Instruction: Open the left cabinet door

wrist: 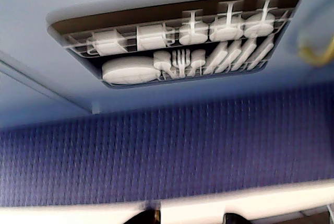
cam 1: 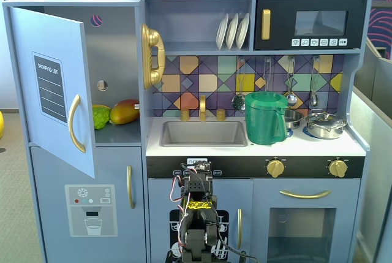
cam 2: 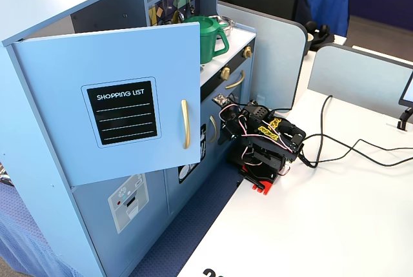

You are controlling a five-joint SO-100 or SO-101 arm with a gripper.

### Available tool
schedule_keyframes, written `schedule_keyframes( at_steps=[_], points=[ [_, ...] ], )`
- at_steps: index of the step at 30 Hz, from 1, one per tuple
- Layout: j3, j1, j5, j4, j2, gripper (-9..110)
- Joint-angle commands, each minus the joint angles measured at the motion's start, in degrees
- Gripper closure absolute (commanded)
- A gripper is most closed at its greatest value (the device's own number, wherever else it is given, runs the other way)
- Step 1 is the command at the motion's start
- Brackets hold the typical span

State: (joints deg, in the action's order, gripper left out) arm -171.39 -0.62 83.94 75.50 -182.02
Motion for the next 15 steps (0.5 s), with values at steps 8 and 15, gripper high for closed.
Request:
schedule_keyframes(
  at_steps=[8, 15],
  points=[
    [-0.26, -2.11, -5.1, 11.16, -0.09, 95],
    [-0.26, -1.93, -5.45, 11.16, -0.09, 96]
  ],
)
